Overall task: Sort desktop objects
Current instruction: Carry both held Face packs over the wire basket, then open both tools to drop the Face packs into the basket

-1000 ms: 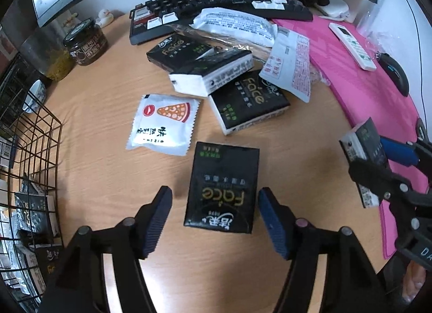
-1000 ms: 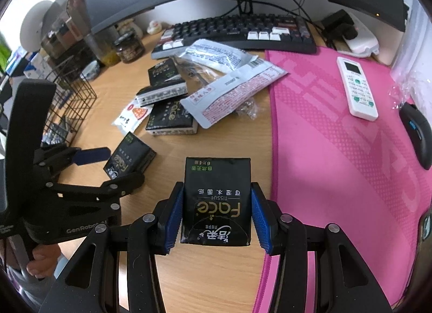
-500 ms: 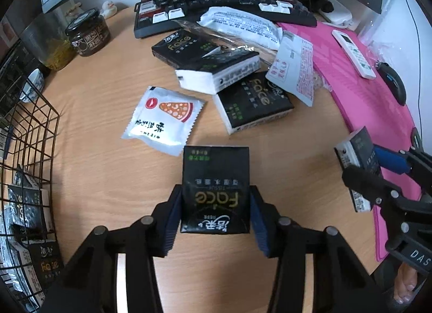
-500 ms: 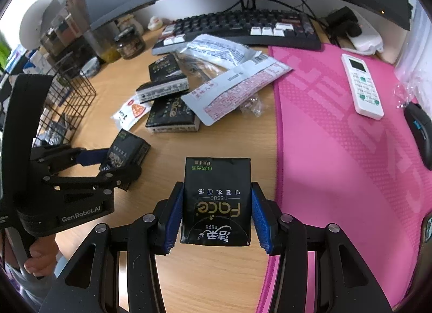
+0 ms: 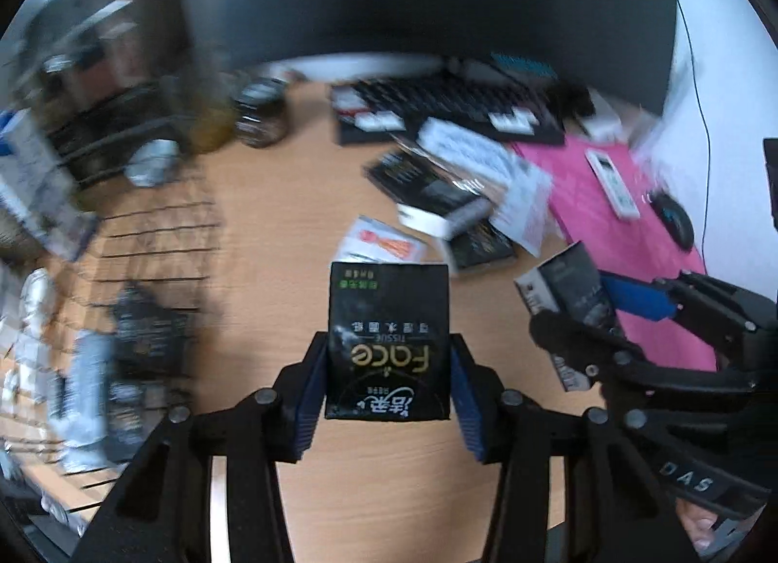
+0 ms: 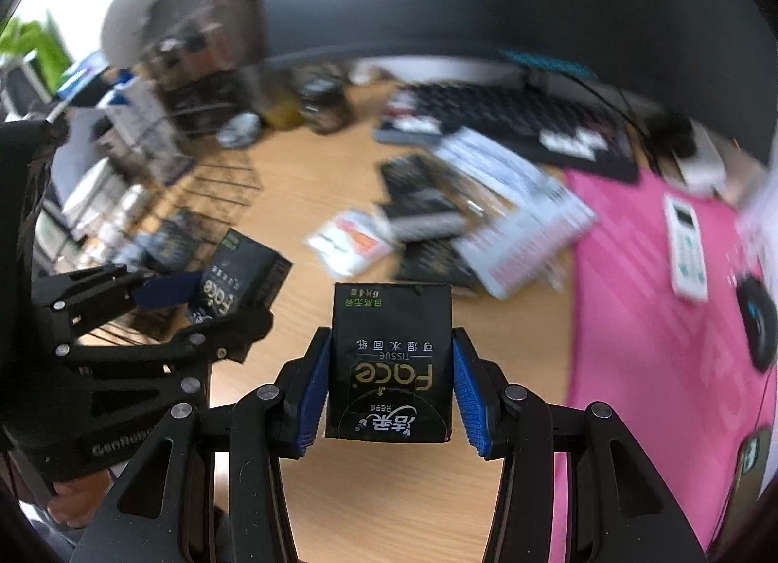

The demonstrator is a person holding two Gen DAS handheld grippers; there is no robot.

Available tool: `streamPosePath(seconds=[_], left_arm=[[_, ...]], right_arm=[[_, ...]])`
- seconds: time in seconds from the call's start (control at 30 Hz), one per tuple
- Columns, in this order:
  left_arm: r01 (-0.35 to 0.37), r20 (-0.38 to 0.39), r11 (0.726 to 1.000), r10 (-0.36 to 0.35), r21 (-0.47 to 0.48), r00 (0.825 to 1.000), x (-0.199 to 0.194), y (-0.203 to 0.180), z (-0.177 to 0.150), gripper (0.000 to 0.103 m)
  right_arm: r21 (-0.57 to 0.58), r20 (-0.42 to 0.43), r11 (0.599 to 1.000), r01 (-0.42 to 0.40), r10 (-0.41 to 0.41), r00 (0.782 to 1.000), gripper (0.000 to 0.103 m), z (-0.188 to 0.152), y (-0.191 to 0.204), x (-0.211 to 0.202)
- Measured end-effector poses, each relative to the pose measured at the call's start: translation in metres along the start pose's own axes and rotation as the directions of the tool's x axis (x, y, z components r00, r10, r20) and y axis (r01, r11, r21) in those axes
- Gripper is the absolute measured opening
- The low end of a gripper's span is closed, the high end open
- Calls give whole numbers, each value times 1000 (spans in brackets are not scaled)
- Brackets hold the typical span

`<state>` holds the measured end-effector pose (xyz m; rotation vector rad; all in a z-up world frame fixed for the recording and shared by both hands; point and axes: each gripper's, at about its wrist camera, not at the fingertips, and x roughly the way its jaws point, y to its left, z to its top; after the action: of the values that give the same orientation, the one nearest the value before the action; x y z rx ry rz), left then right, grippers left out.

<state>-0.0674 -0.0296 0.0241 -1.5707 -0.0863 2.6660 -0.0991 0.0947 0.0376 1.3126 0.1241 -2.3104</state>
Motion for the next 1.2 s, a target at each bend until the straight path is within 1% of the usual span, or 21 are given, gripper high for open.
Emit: streamPosePath(seconds=[0.07,0.13,0.23,0.27,0.3,0.37,0.43,0.47,0.5,0.57,0.7,0.73,0.87,1.0,1.07,1.17,1.2], left_arm=[[-38,43,998,40,-46,998,-23,26,-2,52],[-58,73,993,66,-101,995,-40,53,-6,52],[-112,87,976,130,-185,988,-59,100,-17,52],[-136,85,967,157,-215,984,-63,116,-21,52],[-183,68,952,205,-245,976,-66,137,-24,52],[-255,33,923,276,-288,961,-69,167,-31,52],[-279,-1,902,295,-329,955,-66,193,-38,52],[-284,-24,895,294,-345,955,-62,206,-41,52],[-276,-32,894,284,-353,958,-59,214,-43,52],[-258,-34,897,264,-358,964,-55,224,-43,52],[-231,-47,911,229,-343,972,-47,228,-43,52],[-234,-55,907,229,-350,972,-46,230,-43,53],[-215,-68,910,204,-355,977,-38,235,-44,53],[-228,-81,907,214,-353,974,-36,237,-45,53],[-240,-86,909,223,-342,971,-36,235,-44,53],[-249,-84,908,235,-336,968,-38,232,-44,61],[-247,-79,908,234,-339,969,-40,232,-44,66]], right_arm=[[-41,10,999,-25,25,1000,47,13,25,-4],[-94,22,994,-55,57,998,47,27,56,-8],[-177,39,980,-93,101,994,47,50,109,-10],[-190,39,976,-106,115,993,47,54,120,-10],[-206,33,970,-128,138,990,47,61,138,-7],[-230,20,960,-163,172,985,47,71,165,-1],[-255,-8,947,-195,199,980,47,76,192,11],[-259,-24,943,-208,209,978,47,76,201,16],[-265,-43,939,-218,215,976,47,75,212,24],[-283,-66,934,-217,207,976,47,72,226,35],[-299,-91,931,-209,190,978,47,69,237,51],[-294,-91,935,-200,181,979,48,70,238,54],[-285,-101,937,-203,181,978,48,72,239,62],[-288,-101,940,-185,162,982,48,72,242,65],[-285,-100,940,-188,166,981,48,71,242,65],[-274,-88,943,-190,173,981,49,72,239,63],[-272,-87,943,-192,175,981,50,72,238,62]])
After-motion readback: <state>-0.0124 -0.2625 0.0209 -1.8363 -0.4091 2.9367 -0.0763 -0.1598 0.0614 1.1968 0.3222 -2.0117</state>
